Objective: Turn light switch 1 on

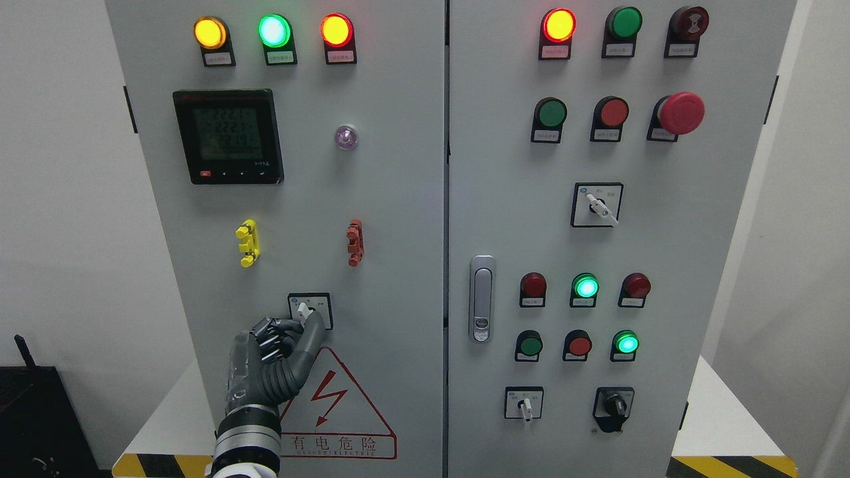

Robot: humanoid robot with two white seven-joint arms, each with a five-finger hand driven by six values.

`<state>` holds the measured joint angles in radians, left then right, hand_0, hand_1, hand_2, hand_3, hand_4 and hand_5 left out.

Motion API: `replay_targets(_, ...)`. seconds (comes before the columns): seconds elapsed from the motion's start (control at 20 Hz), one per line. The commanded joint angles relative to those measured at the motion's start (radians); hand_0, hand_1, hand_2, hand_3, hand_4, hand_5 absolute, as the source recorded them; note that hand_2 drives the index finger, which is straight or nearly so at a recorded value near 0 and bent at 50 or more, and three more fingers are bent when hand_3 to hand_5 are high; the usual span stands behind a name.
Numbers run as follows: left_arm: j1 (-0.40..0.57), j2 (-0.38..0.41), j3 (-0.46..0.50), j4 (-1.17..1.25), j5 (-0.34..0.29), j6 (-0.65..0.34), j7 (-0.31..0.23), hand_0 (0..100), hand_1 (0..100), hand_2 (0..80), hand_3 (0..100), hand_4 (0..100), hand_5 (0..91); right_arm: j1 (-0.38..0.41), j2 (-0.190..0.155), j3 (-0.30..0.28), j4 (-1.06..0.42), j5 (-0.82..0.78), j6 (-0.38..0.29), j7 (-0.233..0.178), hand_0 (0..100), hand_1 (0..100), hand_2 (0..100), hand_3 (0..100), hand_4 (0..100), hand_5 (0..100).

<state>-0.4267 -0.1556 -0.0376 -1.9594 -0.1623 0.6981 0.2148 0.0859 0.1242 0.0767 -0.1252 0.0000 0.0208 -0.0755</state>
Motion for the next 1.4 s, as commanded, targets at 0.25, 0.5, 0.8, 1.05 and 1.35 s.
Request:
replay_targets(0.25, 0.0, 0.001, 0.002, -0.001, 0.001, -0.003, 0.02, 59, 61, 60.6, 94, 91, 86.4, 0.0, 0.0, 0.0, -0.001, -0.025, 0.001, 0.0, 0, 0, 0, 0, 0, 0)
replay_targets(0.5, 0.0, 0.001, 0.001, -0.001, 0.003, -0.003, 0.021, 61, 58, 60.5, 94, 91, 86.4, 0.0, 0.0, 0.0, -0.001, -0.025, -0.001, 0.0, 0, 0, 0, 0, 0, 0)
replay_targets(0.8, 0.0, 0.001, 0.002, -0.001, 0.001, -0.003, 0.021, 59, 54, 60.3, 94, 91, 86.4, 0.0, 0.0, 0.0, -0.001, -0.025, -0.001, 0.0, 0, 0, 0, 0, 0, 0)
replay_targets(1.05, 0.0, 0.001, 0.001, -0.001, 0.001, -0.003, 0.021, 56, 52, 60.2, 94, 91, 86.4, 0.0, 0.0, 0.0, -0.001, -0.025, 0.001, 0.0, 0, 0, 0, 0, 0, 0)
replay_targets(1.35, 0.0, 0.001, 0.001, -0.001, 0.006, -0.003, 0.02, 44, 49, 60.2, 94, 91, 86.1, 0.0, 0.0, 0.0, -0.001, -0.025, 0.001, 0.0, 0, 0, 0, 0, 0, 0)
